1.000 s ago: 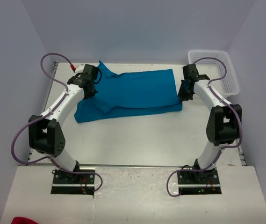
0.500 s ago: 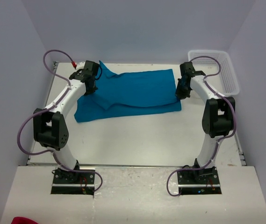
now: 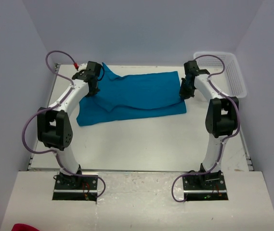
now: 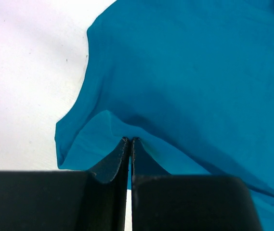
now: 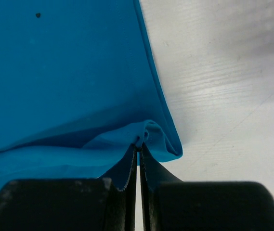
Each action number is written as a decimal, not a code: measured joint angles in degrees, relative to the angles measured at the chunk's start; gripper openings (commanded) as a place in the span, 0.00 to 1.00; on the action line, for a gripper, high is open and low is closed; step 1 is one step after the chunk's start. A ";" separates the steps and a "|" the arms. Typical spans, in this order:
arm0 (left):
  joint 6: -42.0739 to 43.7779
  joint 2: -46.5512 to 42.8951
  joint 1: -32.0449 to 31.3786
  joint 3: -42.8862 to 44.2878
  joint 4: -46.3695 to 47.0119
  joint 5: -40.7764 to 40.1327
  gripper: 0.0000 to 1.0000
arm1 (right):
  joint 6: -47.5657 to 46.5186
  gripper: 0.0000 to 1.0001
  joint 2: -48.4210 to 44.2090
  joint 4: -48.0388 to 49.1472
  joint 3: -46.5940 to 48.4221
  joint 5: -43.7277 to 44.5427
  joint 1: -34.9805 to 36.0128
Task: Fold and stack the t-shirts
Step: Fold the flattened tshirt in 1/3 of the way
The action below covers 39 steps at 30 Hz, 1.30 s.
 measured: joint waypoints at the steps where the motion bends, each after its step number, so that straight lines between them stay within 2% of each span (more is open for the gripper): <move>1: 0.13 0.44 0.09 0.22 0.07 0.00 0.00 | -0.02 0.00 0.39 -0.20 0.61 -0.15 0.00; 25: 0.55 12.72 1.62 7.41 0.57 1.01 0.00 | -2.21 0.00 11.93 -4.02 11.47 -0.55 -0.04; 27: 0.57 14.05 2.25 8.87 0.70 1.14 0.07 | -2.40 0.03 13.38 -4.83 13.97 -0.59 -0.07; 29: 1.22 15.37 2.91 10.47 0.92 1.18 0.25 | -2.58 0.23 15.04 -5.68 17.81 -0.70 -0.09; 30: 1.46 16.02 3.19 11.58 0.90 1.18 0.54 | -2.64 0.40 16.02 -6.32 20.28 -0.85 -0.11; 32: 3.13 17.51 3.78 14.95 1.16 1.27 0.77 | -3.37 0.50 18.47 -7.17 26.56 -0.85 -0.15; 33: 3.80 17.77 3.96 16.52 1.64 1.40 0.90 | -3.63 0.59 19.54 -7.15 29.79 -0.83 -0.15; 34: 4.52 17.79 4.13 17.79 1.92 1.70 0.96 | -3.78 0.68 20.02 -6.49 31.98 -0.81 -0.15; 36: 5.79 16.83 4.22 19.61 3.50 2.99 1.00 | -4.07 0.76 18.34 -4.74 30.86 -0.70 0.02; 38: 6.67 13.40 4.09 18.27 5.25 5.35 0.97 | -4.33 0.78 13.88 -2.40 24.70 -0.35 0.39; 39: 6.88 10.78 3.93 16.13 6.32 6.71 0.90 | -4.37 0.77 11.15 -1.86 20.79 -0.33 0.74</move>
